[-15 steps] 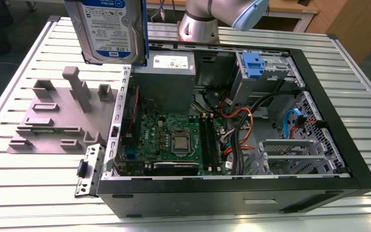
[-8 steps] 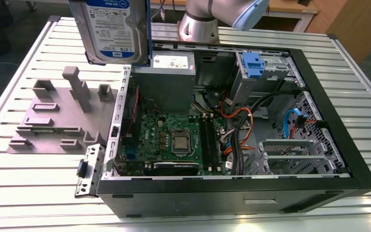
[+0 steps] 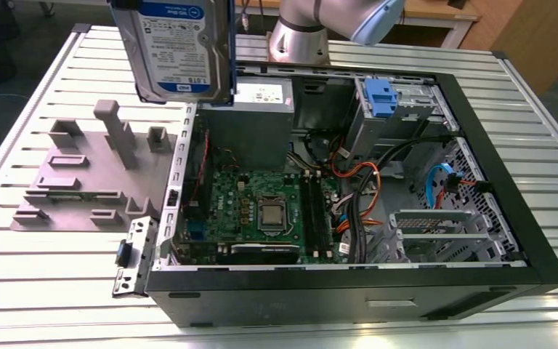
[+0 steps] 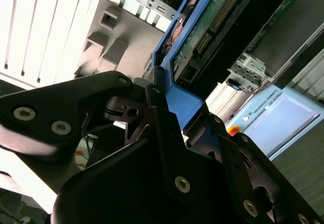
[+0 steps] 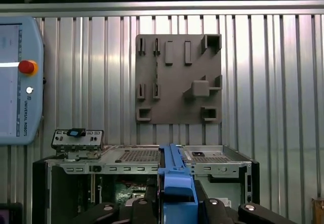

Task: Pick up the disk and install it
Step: 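Pick up the disk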

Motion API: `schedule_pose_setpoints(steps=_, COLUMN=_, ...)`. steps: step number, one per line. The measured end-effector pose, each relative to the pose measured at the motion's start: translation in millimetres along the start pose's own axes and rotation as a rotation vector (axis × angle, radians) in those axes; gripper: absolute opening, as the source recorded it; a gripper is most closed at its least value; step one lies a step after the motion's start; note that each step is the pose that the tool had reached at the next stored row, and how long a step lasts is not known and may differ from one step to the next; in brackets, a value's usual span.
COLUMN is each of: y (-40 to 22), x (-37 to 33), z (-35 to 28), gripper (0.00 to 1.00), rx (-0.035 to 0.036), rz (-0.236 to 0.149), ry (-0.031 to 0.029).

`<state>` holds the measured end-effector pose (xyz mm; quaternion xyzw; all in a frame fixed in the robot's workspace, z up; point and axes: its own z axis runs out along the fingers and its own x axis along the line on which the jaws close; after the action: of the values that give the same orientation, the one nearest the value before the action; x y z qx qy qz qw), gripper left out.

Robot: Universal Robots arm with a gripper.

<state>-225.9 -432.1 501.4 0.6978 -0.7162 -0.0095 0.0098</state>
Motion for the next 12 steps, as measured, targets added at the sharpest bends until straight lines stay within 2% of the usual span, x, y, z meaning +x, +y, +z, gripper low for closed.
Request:
schedule_pose_setpoints(steps=2, y=-4.0, x=1.0, z=0.4, gripper=0.36, rx=-0.0001, rz=0.000, ry=0.0002)
schedule_pose_setpoints(steps=8, y=-21.6, x=0.8, z=1.1, gripper=0.36, rx=-0.0002, rz=0.000, ry=0.0001)
schedule_pose_setpoints(steps=12, y=-25.0, x=0.8, z=1.3, gripper=0.36, rx=-0.0002, rz=0.000, ry=0.0001)
